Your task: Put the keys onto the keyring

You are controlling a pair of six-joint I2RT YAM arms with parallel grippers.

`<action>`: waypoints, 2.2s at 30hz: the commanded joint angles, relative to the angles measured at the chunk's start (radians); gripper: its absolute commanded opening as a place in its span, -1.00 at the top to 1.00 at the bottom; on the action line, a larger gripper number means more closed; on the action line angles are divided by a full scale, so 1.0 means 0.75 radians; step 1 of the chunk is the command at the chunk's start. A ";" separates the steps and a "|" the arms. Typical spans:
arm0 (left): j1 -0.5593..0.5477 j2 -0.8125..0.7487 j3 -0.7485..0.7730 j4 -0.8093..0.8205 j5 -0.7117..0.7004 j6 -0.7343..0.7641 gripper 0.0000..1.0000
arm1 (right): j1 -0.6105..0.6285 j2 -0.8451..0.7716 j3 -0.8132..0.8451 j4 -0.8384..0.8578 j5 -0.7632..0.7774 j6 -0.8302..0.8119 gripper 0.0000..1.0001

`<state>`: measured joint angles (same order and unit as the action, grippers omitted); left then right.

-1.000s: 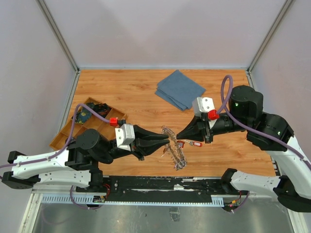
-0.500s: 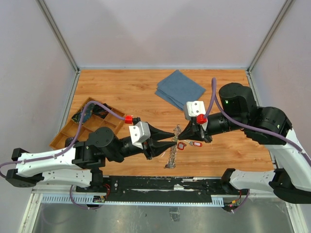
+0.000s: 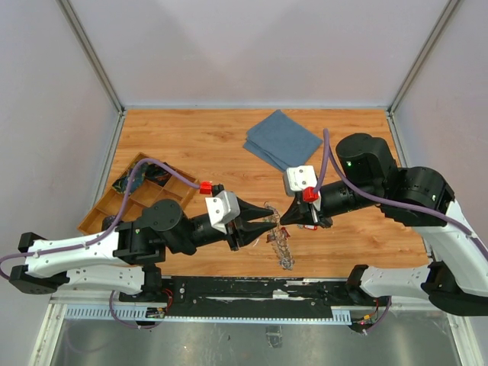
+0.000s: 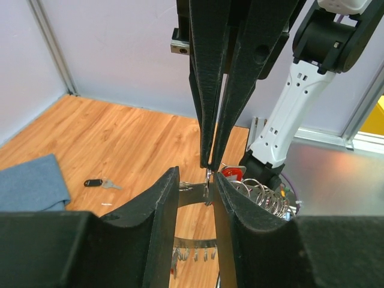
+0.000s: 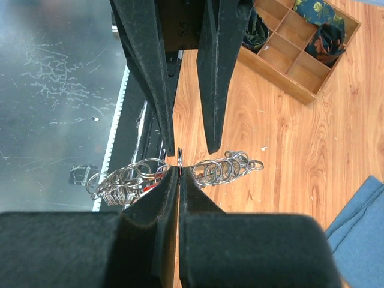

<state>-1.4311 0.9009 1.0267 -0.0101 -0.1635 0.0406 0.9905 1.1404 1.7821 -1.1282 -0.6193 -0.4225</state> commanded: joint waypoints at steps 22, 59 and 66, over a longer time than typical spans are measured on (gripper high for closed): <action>-0.012 0.054 0.071 -0.026 0.038 0.009 0.99 | 0.037 -0.030 0.030 0.078 -0.006 -0.001 0.99; -0.012 -0.057 -0.059 0.094 -0.300 0.038 0.99 | 0.032 -0.281 -0.535 0.671 0.579 1.294 0.37; -0.012 -0.077 -0.074 0.114 -0.302 0.041 0.99 | 0.025 -0.289 -0.558 0.668 0.579 1.310 0.60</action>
<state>-1.4330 0.8703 0.9806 -0.0170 -0.3737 0.0639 1.0084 0.9340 1.3773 -0.6403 -0.1837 0.5282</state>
